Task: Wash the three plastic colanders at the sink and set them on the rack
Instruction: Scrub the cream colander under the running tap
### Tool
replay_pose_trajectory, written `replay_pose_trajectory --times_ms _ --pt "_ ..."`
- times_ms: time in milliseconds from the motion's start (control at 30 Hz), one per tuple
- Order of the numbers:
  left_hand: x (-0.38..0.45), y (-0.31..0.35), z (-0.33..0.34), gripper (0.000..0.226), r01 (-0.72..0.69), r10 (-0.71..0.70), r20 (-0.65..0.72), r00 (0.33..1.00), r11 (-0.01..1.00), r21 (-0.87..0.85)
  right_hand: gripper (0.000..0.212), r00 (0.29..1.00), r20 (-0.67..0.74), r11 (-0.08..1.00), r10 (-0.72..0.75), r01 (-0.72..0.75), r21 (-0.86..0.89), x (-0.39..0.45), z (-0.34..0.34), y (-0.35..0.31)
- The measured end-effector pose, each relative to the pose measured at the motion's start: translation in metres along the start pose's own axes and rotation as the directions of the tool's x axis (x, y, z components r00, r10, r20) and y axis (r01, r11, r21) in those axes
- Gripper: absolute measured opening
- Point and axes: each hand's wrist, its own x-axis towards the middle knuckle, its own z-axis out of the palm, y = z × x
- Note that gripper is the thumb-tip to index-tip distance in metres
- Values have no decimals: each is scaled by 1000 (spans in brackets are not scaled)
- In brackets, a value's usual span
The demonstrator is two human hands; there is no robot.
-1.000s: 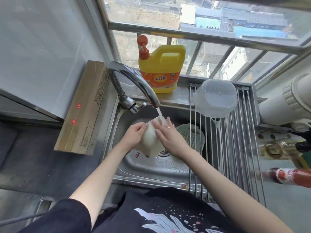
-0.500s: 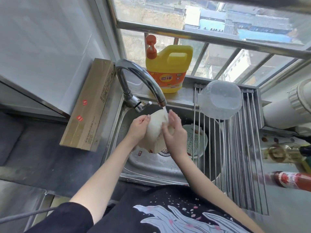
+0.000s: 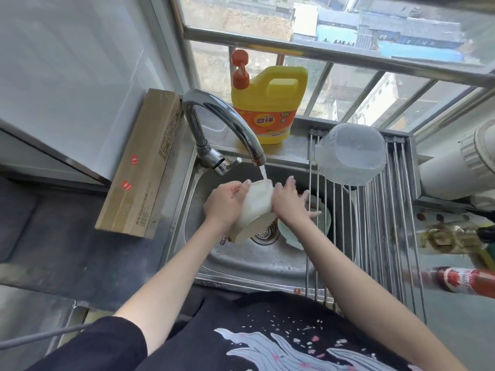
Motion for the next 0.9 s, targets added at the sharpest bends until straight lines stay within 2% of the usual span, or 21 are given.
replay_pose_trajectory --times_ms 33,67,133,167,200,233,300,333,367,433,467,533,567,667,700,733,767,800,833,867,900 --pt "-2 1 1 55 8 -8 -9 1000 1000 25 55 999 -20 999 -25 24 -32 -6 1 -2" --pt "-2 1 2 53 32 -32 -18 999 999 17 58 984 -59 979 -165 157 -127 -18 7 -6" --pt "1 0 3 49 82 -82 -11 997 995 -51 59 869 -77 850 -489 455 -265 -49 18 -12" --pt "2 -1 3 49 92 -92 4 996 993 -77 56 827 -80 809 -556 516 -282 -56 19 -10" --pt "3 -3 3 51 86 -85 11 996 993 -85 54 818 -88 799 -569 525 -294 -50 16 -5" --pt "4 -4 3 54 78 -77 10 997 993 -83 53 853 -107 844 -511 473 -254 -37 11 -1" --pt "4 -5 1 58 65 -65 -5 998 996 -67 53 950 -141 957 -280 263 -125 -15 -1 6" --pt "5 -5 0 59 57 -58 -11 998 997 -57 54 963 -134 967 -233 215 -136 -13 -4 6" --pt "6 -6 0 61 42 -42 -16 999 998 -45 54 946 -141 943 -293 262 -204 -20 -1 3" --pt "8 -4 -1 60 16 -17 -36 999 1000 -22 57 823 -98 796 -560 501 -340 -43 9 -3" --pt "8 -3 0 56 15 -16 -52 999 1000 -21 60 764 -53 728 -643 589 -351 -54 12 -2" --pt "7 -3 3 46 27 -29 -49 998 999 -33 64 703 -4 662 -711 667 -342 -51 8 8" --pt "6 -2 4 44 41 -44 -43 998 998 -53 61 715 -16 676 -699 653 -341 -41 4 14" --pt "4 -3 5 50 55 -61 -43 997 990 -131 55 876 -140 882 -462 436 -178 -21 -4 22" --pt "4 -3 4 52 54 -61 -48 997 988 -144 58 888 -153 897 -434 409 -170 -24 -2 22" --pt "5 -3 2 53 46 -55 -55 997 987 -151 61 860 -144 863 -490 453 -224 -31 1 21" --pt "6 -4 2 53 44 -54 -64 996 987 -156 61 790 -113 780 -602 553 -293 -39 6 22" --pt "7 -5 1 52 47 -58 -70 996 986 -160 58 690 -60 665 -722 666 -338 -48 10 21" --pt "8 -6 1 52 62 -75 -66 995 984 -170 56 616 -13 586 -788 742 -327 -56 13 21" --pt "9 -7 1 52 81 -93 -56 994 979 -187 54 590 19 561 -808 778 -284 -59 13 21" --pt "9 -9 3 52 100 -111 -41 993 972 -212 52 601 46 572 -798 778 -258 -60 10 19"
